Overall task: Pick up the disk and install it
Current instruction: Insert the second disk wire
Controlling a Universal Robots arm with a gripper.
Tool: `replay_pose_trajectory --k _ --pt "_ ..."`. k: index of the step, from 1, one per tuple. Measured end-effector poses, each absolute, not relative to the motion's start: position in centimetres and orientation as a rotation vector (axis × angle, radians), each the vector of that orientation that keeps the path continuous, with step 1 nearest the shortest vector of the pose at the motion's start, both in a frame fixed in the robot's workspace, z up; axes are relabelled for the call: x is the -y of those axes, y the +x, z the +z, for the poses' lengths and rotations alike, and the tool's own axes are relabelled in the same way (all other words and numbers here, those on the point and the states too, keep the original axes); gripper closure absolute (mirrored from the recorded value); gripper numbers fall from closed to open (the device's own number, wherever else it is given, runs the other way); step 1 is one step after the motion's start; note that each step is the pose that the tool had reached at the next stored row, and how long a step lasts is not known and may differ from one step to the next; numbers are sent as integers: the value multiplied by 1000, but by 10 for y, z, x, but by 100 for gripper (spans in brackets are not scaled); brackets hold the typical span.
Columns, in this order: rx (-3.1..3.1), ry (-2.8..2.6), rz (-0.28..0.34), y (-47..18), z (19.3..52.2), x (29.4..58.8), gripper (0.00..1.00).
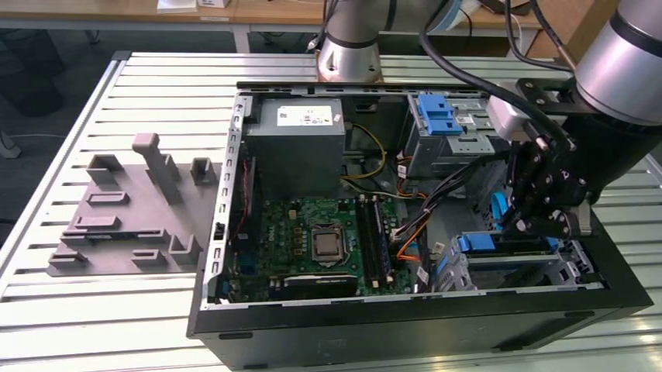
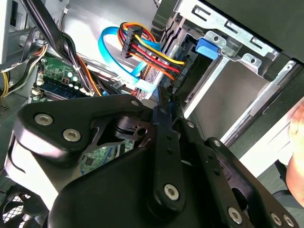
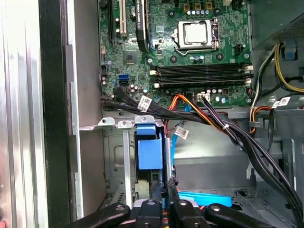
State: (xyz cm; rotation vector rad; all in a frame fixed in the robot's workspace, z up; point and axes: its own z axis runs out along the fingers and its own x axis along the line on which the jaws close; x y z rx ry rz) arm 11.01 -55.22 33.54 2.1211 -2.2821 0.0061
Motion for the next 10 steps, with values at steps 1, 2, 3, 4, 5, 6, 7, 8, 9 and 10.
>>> replay_pose_trajectory --k 1,2,3,4,5,6,7,8,9,10 --pt "2282 2121 7 110 335 552 84" --pt "2282 2121 7 110 335 552 84" --pt "2282 2121 7 110 335 552 84" --pt "2282 2121 7 110 335 552 84" --pt "2282 2121 7 110 335 552 84" --pt "2281 2121 7 110 335 552 84" --pt "2281 2121 8 111 335 553 84" --pt "2281 2121 8 111 334 553 84" --pt "2281 2121 8 111 334 553 84" --pt "2281 2120 8 111 334 553 84"
